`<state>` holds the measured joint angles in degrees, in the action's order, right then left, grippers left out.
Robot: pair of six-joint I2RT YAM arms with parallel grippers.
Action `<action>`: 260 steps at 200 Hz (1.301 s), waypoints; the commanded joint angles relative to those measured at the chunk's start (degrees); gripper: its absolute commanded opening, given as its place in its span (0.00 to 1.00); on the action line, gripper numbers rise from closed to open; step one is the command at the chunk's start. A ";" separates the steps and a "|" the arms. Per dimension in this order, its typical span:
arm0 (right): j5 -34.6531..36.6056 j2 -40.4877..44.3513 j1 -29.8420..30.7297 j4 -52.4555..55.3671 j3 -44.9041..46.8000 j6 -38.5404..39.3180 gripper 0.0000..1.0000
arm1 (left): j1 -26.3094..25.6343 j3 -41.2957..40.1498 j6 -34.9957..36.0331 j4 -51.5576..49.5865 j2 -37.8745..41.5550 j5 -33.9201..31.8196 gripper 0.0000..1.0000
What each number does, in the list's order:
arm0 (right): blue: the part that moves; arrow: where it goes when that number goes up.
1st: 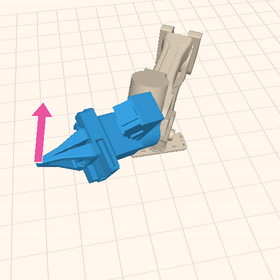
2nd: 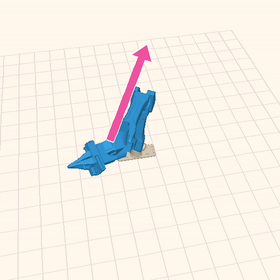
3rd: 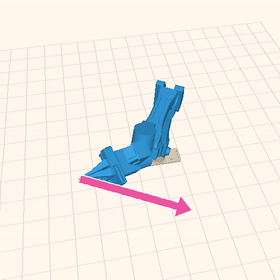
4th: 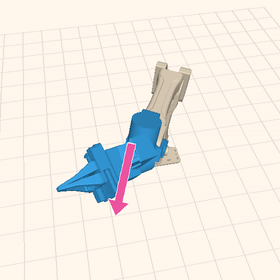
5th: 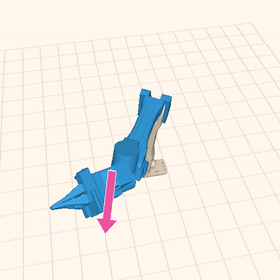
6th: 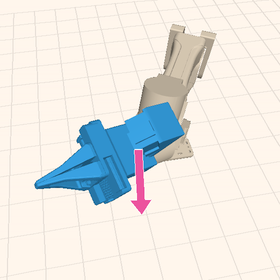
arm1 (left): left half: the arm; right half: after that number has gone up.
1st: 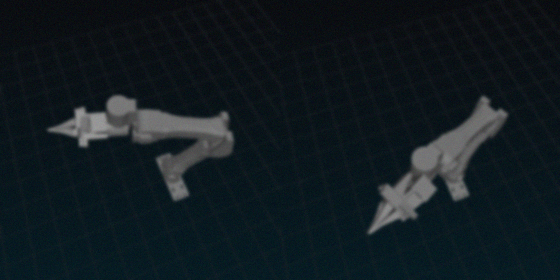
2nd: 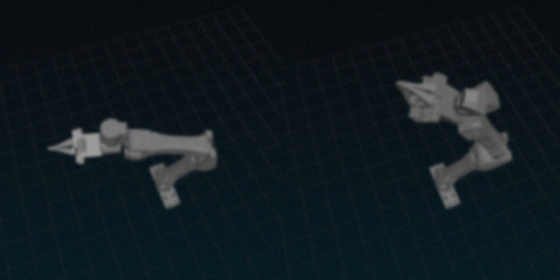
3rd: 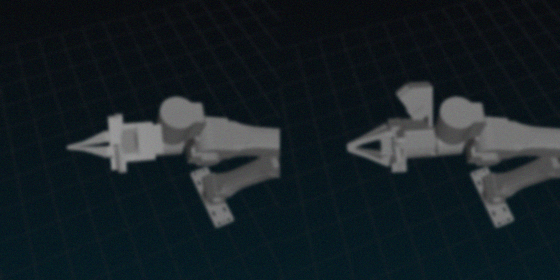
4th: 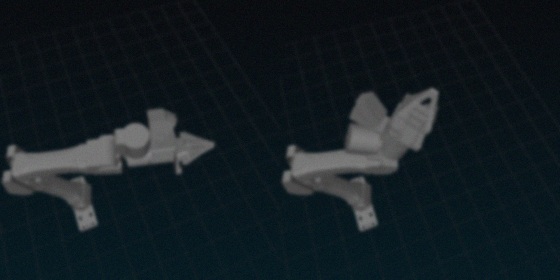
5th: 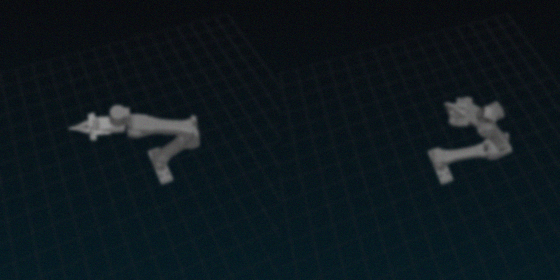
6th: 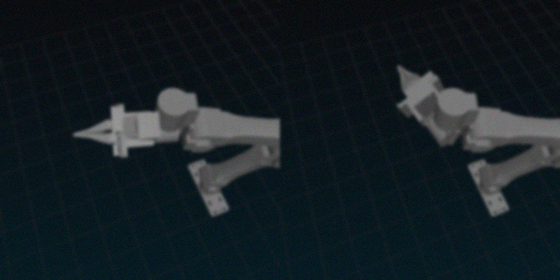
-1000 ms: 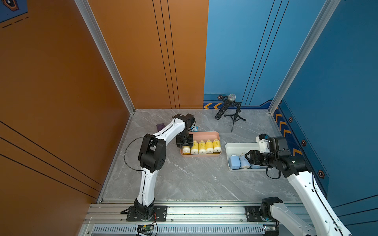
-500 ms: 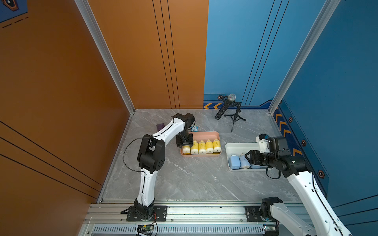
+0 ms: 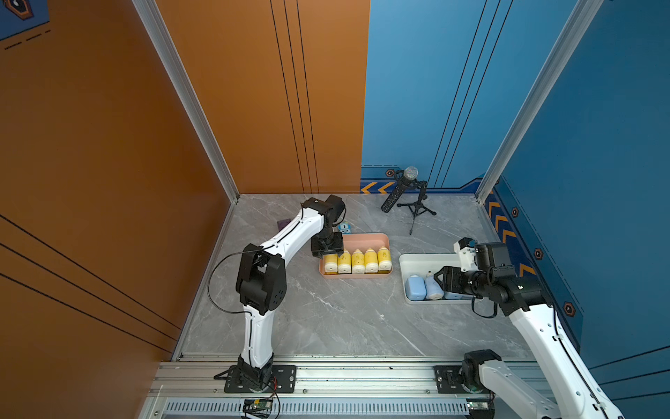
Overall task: Place the pencil sharpeners by color into the storage box
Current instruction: Place the pencil sharpener in the storage box, then reset both arms
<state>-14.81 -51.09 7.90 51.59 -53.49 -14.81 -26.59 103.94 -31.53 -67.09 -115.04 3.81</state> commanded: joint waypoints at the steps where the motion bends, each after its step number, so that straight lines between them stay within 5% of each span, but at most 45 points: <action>1: 0.69 0.14 -0.33 1.49 -0.79 0.66 0.65 | -0.22 0.35 -0.14 -0.61 2.97 -2.55 0.62; 84: 4.73 -2.17 -0.96 -1.11 -0.91 -1.36 0.65 | 0.00 -5.34 1.89 4.84 9.83 -9.38 0.68; 151: 7.50 -4.08 -1.49 -6.97 -0.21 -3.12 0.67 | 3.77 -17.43 3.24 16.86 19.33 -13.27 0.97; 190: 9.81 -6.74 -2.29 -10.39 -0.09 -2.78 0.75 | 9.04 -26.10 3.44 25.72 25.94 -16.18 0.99; 214: 10.76 -9.16 -2.95 -12.65 -0.34 -2.45 1.00 | 12.14 -32.58 4.53 33.42 29.23 -18.68 0.99; 260: 18.33 -11.57 -3.33 -22.48 2.34 -0.42 1.00 | 17.98 -44.49 7.31 48.55 33.14 -19.77 0.99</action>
<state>-2.70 -62.85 5.06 37.28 -53.36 -16.71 -10.85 63.29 -27.11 -28.88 -83.96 -13.96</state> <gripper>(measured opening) 0.998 0.986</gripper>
